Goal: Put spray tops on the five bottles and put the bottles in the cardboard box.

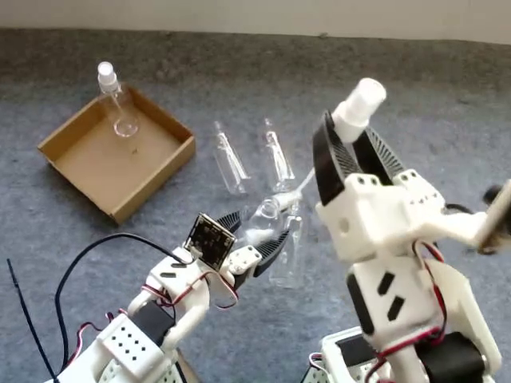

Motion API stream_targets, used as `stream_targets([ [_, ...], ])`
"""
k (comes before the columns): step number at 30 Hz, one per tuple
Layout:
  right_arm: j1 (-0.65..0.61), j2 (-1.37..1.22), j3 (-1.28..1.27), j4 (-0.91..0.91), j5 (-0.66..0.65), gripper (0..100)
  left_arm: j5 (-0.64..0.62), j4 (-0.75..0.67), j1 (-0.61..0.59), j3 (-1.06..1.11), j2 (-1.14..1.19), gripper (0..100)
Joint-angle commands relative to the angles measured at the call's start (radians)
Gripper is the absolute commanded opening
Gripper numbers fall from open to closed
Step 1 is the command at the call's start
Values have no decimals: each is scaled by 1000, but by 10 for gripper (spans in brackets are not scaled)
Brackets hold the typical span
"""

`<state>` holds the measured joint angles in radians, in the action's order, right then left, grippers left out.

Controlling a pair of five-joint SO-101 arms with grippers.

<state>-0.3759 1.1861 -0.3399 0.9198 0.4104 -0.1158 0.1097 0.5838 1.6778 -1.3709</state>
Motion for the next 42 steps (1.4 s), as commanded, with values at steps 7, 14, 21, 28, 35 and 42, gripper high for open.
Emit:
stream_targets([
  [7,-7,5,33,10,14,5,-5,-226,133,27,-18,66],
  [14,-5,8,31,59,14,5,-5,-245,177,27,-18,66],
  [21,-4,12,30,82,12,5,-5,-247,177,27,-18,66],
  [28,-4,5,25,156,12,5,-5,-247,177,27,-18,66],
  [35,-4,12,-84,153,11,5,-5,-247,177,27,-18,66],
  [42,-4,12,-114,102,-48,6,-5,-247,176,27,-18,66],
])
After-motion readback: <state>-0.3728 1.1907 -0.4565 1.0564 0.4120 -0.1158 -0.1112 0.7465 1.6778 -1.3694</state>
